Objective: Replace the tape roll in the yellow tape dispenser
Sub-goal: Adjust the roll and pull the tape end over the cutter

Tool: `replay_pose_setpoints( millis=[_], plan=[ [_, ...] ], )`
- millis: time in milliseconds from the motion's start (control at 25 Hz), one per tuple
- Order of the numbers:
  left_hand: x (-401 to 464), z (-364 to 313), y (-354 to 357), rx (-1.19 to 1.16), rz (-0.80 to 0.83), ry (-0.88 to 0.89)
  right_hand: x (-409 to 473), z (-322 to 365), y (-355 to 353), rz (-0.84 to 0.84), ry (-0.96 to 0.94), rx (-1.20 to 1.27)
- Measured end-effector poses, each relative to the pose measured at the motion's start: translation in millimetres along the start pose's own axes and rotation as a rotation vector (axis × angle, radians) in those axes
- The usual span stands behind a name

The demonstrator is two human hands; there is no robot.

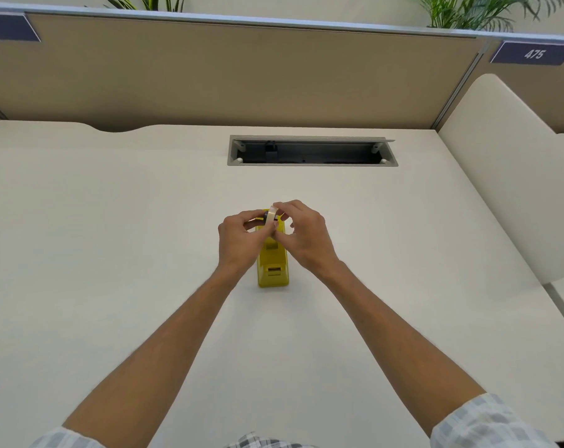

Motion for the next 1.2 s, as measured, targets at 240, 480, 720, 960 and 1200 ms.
replay_pose_setpoints(
  millis=[240,480,720,960,1200],
  plan=[
    [1,-6,0,0.061,0.038,0.038,-3,9,-2,-0.023,-0.024,-0.045],
    [6,4,-4,0.013,0.133,0.005,-4,-1,-3,0.077,0.02,0.097],
    [9,7,-8,-0.048,0.311,-0.025,5,-16,-14,0.152,0.111,0.237],
    [13,-1,-9,0.03,0.419,-0.042,13,-17,-21,0.244,0.144,0.286],
    [16,-8,-10,0.024,0.423,-0.032,9,-15,-21,0.165,0.108,0.269]
  ],
)
Point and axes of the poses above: each hand's wrist, its own x-axis towards the middle knuckle, its own y-axis out of the palm, z = x × y, the point moved 5 cm from there along x, towards the middle knuckle, and after that the axes turned 7 degrees about -y, right-handed, at the moved point
